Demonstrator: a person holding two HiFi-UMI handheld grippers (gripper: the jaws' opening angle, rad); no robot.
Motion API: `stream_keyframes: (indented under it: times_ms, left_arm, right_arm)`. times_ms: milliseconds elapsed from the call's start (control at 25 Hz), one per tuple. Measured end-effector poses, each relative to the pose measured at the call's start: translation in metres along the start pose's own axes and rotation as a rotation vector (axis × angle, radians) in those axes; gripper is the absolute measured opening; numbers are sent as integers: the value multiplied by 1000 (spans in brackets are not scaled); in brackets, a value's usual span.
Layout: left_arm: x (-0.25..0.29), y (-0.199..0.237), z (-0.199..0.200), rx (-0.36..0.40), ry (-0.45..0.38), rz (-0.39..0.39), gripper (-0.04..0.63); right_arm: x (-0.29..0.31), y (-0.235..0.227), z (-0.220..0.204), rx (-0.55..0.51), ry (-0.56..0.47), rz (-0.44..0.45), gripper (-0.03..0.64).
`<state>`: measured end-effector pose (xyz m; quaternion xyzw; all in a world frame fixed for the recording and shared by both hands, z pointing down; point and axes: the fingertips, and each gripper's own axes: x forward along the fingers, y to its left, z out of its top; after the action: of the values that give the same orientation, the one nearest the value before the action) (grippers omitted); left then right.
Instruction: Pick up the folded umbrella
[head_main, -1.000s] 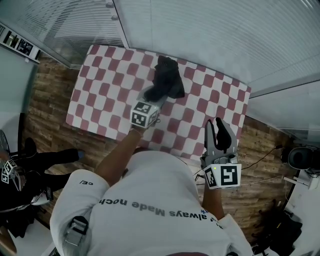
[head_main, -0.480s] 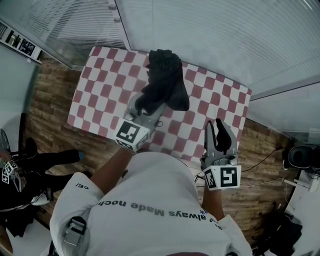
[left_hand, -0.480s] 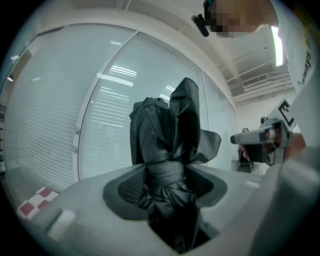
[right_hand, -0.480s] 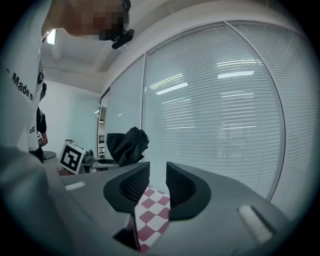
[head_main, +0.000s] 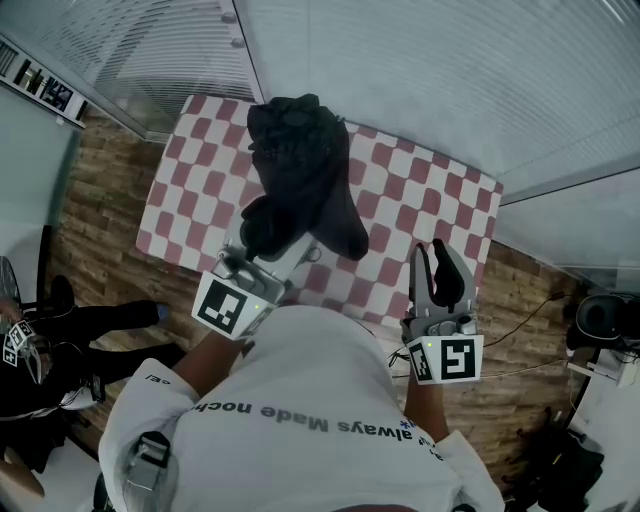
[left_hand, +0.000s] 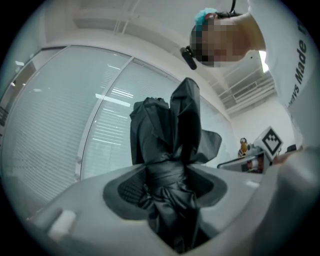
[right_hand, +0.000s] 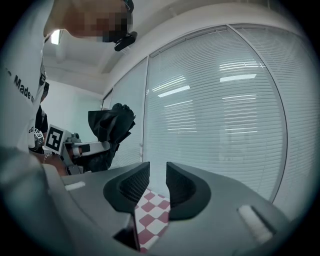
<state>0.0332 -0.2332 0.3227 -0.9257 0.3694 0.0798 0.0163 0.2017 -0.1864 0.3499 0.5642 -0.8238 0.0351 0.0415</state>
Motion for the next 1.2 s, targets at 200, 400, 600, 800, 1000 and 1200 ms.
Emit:
stream_keyframes:
  times_ms: [200, 400, 600, 800, 1000, 1200]
  left_arm:
    - [-7, 1, 13, 9, -24, 7, 219]
    - [-6, -1, 16, 19, -23, 3, 219]
    - [-6, -2, 16, 21, -28, 3, 219]
    - [-4, 0, 16, 17, -29, 8, 219]
    - [-4, 1, 14, 17, -21, 11, 219]
    - [-3, 4, 10, 3, -15, 19, 219]
  right_arm:
    - [-1, 0, 3, -4, -5, 5, 103]
    - [-2, -1, 4, -19, -2, 9, 103]
    - [-2, 1, 6, -31, -4, 10, 101]
    - [-2, -2, 7, -30, -4, 5, 101]
    - [-2, -4, 7, -29, -4, 2, 101]
    - [1, -4, 6, -28, -1, 5, 101]
